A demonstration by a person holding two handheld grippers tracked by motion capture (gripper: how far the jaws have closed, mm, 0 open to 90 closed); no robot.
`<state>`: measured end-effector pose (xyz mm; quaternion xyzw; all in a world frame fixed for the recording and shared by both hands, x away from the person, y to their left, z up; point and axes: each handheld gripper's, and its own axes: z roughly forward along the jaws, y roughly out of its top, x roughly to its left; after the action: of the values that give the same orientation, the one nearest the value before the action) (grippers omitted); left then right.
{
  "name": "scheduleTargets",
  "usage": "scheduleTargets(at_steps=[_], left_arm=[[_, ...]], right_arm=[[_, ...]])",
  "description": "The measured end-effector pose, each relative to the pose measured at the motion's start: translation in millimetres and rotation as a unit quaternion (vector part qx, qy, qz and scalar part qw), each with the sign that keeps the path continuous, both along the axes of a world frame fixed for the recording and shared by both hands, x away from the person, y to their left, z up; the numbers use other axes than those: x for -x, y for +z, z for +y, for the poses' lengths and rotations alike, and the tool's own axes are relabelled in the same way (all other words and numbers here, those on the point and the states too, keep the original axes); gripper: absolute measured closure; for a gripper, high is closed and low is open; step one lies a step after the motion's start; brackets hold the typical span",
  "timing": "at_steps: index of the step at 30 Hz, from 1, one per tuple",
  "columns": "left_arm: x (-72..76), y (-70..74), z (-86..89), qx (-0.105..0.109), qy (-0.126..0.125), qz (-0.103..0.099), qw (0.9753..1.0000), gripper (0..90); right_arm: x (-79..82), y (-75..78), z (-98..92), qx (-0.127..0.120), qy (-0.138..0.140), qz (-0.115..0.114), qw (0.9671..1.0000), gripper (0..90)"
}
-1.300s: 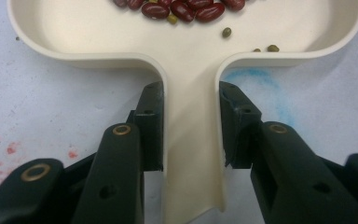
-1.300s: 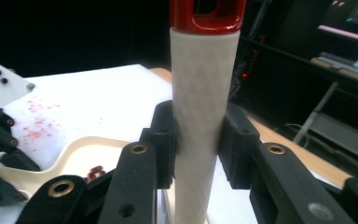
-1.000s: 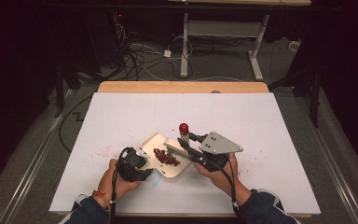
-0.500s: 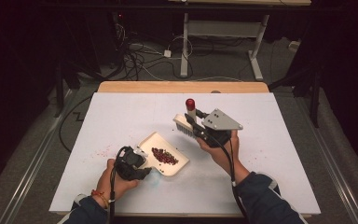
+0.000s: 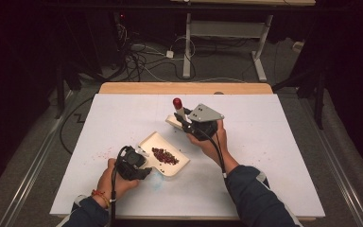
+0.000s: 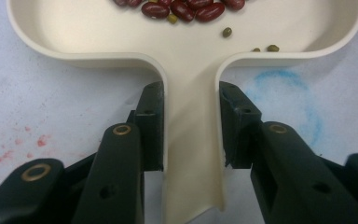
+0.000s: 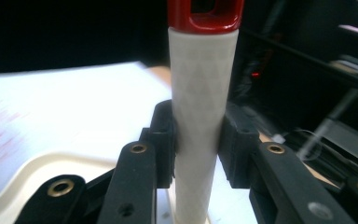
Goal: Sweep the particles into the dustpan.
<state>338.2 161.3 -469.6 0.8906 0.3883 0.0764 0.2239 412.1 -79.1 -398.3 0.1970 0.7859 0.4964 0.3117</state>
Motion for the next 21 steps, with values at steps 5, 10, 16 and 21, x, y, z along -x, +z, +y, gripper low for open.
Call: scheduleTargets(at_steps=[5, 10, 16, 21], left_arm=[[1.5, 0.4, 0.8, -0.002, 0.0, 0.001, 1.0, 63.7], [2.4, -0.1, 1.1, -0.001, 0.003, 0.002, 1.0, 63.7], [2.5, -0.3, 0.7, 0.0, 0.005, 0.003, 1.0, 63.7], [2.0, -0.3, 1.6, 0.001, 0.003, 0.003, 1.0, 63.7]], right_arm=[[22.7, 7.1, -7.4, 0.016, 0.043, 0.018, 0.9988, 69.7], [48.6, 12.7, -16.0, -0.002, 0.078, 0.038, 0.9962, 69.7], [67.8, 20.0, -22.4, -0.032, 0.097, 0.043, 0.9938, 69.7], [71.2, 28.6, -37.5, -0.055, 0.07, 0.03, 0.9956, 69.7]])
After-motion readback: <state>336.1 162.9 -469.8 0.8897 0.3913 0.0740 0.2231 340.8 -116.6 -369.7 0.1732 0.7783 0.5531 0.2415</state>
